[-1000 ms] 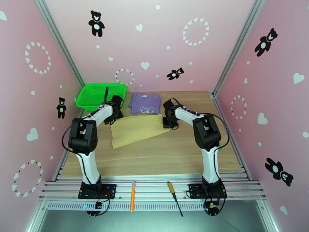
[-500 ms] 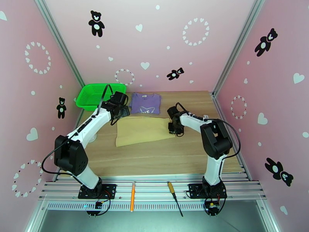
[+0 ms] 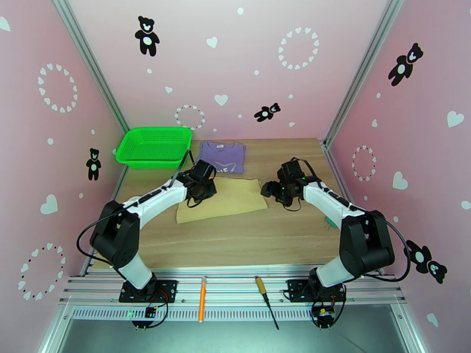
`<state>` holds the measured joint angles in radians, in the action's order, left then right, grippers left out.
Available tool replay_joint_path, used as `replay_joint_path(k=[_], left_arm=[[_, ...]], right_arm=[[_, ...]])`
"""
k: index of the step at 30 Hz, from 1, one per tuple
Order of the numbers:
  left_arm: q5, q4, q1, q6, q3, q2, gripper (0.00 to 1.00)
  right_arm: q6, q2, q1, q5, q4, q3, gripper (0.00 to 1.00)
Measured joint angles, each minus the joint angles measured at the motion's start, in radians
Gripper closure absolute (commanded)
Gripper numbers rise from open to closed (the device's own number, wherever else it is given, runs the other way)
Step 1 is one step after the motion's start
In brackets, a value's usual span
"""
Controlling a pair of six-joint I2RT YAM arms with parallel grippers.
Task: Fold and stack the mixed laundry pile
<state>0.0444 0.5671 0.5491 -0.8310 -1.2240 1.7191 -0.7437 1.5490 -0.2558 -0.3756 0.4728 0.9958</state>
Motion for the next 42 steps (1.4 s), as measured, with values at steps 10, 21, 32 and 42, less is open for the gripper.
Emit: replay_joint_path(k=[10, 21, 32, 42], left_arm=[[-0.041, -0.069, 0.001, -0.054, -0.023, 0.162, 1.00], [-0.032, -0.123, 0.016, -0.069, -0.016, 0.233, 1.00], [-0.003, -0.169, 0.024, -0.068, -0.008, 0.243, 1.00], [0.016, -0.194, 0.024, -0.063, -0.012, 0.252, 1.00]], right_arm=[[-0.192, 0.081, 0.015, -0.190, -0.314, -0.160, 0.01], [-0.412, 0.114, 0.023, -0.211, -0.561, -0.245, 0.01], [-0.492, 0.166, -0.002, -0.180, -0.611, -0.214, 0.12], [-0.476, 0.199, -0.040, -0.092, -0.602, -0.225, 0.80]])
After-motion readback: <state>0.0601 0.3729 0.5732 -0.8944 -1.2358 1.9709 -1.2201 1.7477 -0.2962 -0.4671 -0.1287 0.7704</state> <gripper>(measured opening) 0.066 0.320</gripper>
